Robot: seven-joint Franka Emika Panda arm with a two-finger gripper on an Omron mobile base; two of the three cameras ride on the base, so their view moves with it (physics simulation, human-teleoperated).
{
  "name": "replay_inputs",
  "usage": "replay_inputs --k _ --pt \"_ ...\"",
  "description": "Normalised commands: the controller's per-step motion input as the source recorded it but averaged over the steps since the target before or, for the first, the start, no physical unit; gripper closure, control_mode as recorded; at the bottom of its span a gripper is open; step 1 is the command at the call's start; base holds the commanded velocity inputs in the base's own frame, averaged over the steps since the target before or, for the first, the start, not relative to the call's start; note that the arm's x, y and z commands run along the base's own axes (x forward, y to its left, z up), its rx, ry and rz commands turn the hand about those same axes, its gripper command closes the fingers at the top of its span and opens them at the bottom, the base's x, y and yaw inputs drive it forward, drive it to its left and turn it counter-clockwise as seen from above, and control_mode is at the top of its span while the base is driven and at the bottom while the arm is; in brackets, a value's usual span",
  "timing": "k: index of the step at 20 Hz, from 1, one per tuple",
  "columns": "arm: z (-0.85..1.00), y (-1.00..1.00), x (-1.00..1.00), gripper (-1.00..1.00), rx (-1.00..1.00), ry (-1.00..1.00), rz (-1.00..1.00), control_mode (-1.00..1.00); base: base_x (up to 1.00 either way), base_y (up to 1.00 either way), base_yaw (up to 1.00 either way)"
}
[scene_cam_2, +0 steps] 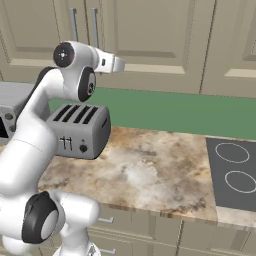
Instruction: Move the bowls from the cabinet to the plates on the dining table.
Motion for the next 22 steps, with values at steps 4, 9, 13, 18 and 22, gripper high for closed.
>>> replay_inputs --k 4,9,13,18,22 --pt "0.0 0.0 0.35 -1.0 0.0 0.01 0.0 -1.0 0.0 0.0 0.0" --pt "-0.02 0.0 0.29 -1.0 0.0 0.0 0.0 -1.0 0.0 0.0 0.0" --pt "-0.09 0.0 0.24 -1.0 0.0 -0.03 0.0 -1.0 0.0 0.0 0.0" --pt "-0.09 0.0 0.23 1.0 0.0 -0.02 0.0 -1.0 0.0 0.0 0.0" --pt "0.0 -0.01 0.09 1.0 0.03 0.0 0.0 -1.0 0.0 0.0 0.0"
